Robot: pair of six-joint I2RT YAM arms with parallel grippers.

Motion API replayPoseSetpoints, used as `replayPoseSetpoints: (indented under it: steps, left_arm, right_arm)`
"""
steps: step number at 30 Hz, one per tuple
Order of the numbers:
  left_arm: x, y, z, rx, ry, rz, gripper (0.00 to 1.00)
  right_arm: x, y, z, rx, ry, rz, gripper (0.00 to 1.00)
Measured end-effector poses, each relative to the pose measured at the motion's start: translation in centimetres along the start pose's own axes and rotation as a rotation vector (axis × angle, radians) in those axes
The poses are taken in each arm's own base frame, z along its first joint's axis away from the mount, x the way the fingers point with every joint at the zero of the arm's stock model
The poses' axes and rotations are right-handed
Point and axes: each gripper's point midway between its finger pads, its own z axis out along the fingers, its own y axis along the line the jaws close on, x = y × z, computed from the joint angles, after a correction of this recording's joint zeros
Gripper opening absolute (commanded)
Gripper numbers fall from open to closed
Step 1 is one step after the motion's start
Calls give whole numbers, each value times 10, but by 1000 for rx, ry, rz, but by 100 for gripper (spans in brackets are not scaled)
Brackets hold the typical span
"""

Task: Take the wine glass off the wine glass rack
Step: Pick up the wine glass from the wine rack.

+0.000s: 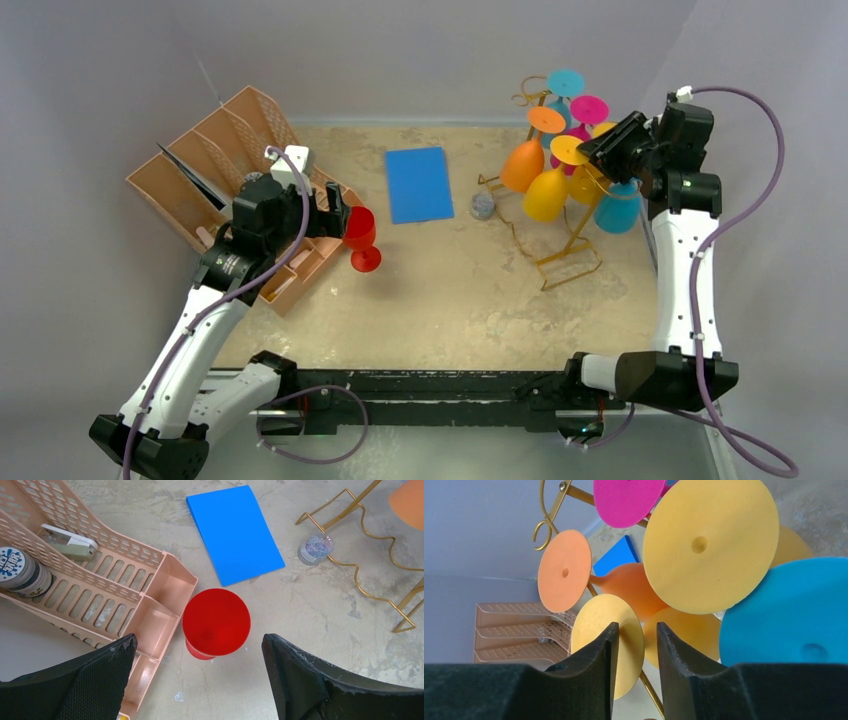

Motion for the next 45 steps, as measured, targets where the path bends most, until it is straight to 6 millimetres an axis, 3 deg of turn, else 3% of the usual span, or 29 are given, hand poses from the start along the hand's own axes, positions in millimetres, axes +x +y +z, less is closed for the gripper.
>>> replayPoseSetpoints:
  steps: [11, 16, 31, 41, 45]
  left_arm:
    - [0, 0, 0, 0, 2, 0, 94]
    - [0, 0, 0, -1, 2, 0, 94]
    - [0, 0, 0, -1, 2, 0, 94]
    - [0, 0, 0, -1, 2, 0, 94]
    - [0, 0, 0, -1, 2, 0, 94]
  right_arm:
    - [-1, 7, -10, -41, -2, 32, 26]
    - [0, 12, -14, -69, 7, 46, 27]
    - [7, 11, -3, -110, 51, 143, 26]
    - [-2, 17, -2, -159, 41, 195, 0]
    - [-4, 22, -4, -184, 41, 208, 0]
